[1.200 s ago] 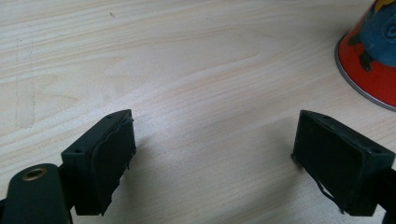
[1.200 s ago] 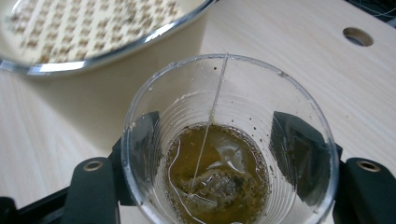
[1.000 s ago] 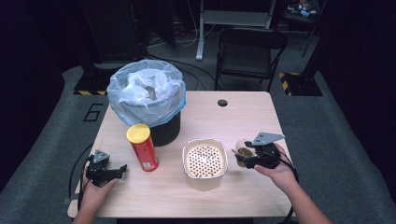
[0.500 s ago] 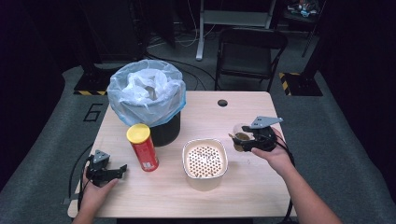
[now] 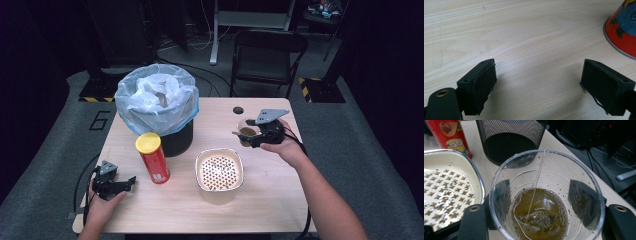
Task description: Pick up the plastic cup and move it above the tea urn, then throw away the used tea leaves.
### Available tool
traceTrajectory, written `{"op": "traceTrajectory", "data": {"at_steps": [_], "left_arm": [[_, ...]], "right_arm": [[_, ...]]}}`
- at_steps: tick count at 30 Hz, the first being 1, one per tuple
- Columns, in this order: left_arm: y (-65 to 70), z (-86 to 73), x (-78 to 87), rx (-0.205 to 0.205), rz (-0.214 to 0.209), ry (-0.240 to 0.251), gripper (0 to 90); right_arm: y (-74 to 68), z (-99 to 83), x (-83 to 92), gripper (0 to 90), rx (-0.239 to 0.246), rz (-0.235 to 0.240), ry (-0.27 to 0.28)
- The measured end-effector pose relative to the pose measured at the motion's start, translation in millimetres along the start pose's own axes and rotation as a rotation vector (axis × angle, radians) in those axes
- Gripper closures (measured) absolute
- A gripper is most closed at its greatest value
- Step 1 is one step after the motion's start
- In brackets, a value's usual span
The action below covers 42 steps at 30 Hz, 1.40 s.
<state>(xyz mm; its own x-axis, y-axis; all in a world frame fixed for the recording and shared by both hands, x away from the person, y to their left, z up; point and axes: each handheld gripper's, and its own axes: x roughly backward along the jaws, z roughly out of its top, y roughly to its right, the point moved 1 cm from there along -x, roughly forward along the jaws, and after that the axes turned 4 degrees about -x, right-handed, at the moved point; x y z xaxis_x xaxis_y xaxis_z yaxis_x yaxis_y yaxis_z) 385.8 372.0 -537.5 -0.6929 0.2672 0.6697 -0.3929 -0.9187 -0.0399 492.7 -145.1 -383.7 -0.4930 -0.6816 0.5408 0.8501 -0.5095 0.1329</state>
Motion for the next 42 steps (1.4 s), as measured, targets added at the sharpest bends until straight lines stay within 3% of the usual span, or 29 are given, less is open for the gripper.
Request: {"op": "traceTrajectory", "data": {"at_steps": [4, 7, 18, 24, 34, 42], "left_arm": [[0.1, -0.1, -0.2, 0.000, 0.001, 0.003, 12.7], [0.0, 0.0, 0.0, -0.001, 0.000, -0.001, 12.7], [-0.2, 0.1, 0.2, -0.001, -0.002, -0.003, 12.7], [0.0, 0.1, 0.3, -0.001, -0.006, -0.003, 12.7], [0.9, -0.2, 1.2, -0.010, -0.014, -0.009, 12.8], [1.9, -0.7, 0.7, -0.003, -0.011, -0.003, 12.8]], "right_arm": [[-5.6, 13.0, -9.8, 34.2, 0.115, -0.013, -0.013], [-9.5, 20.3, -16.1, 34.1, 0.165, -0.017, -0.002], [-20.6, 29.8, -33.3, 34.2, 0.258, -0.016, 0.056], [-25.7, 29.4, -37.9, 34.0, 0.364, -0.044, 0.041], [-38.5, 35.0, -42.1, 33.9, 0.411, -0.043, 0.062], [-43.4, 35.1, -39.1, 33.9, 0.448, -0.070, 0.083]]}}
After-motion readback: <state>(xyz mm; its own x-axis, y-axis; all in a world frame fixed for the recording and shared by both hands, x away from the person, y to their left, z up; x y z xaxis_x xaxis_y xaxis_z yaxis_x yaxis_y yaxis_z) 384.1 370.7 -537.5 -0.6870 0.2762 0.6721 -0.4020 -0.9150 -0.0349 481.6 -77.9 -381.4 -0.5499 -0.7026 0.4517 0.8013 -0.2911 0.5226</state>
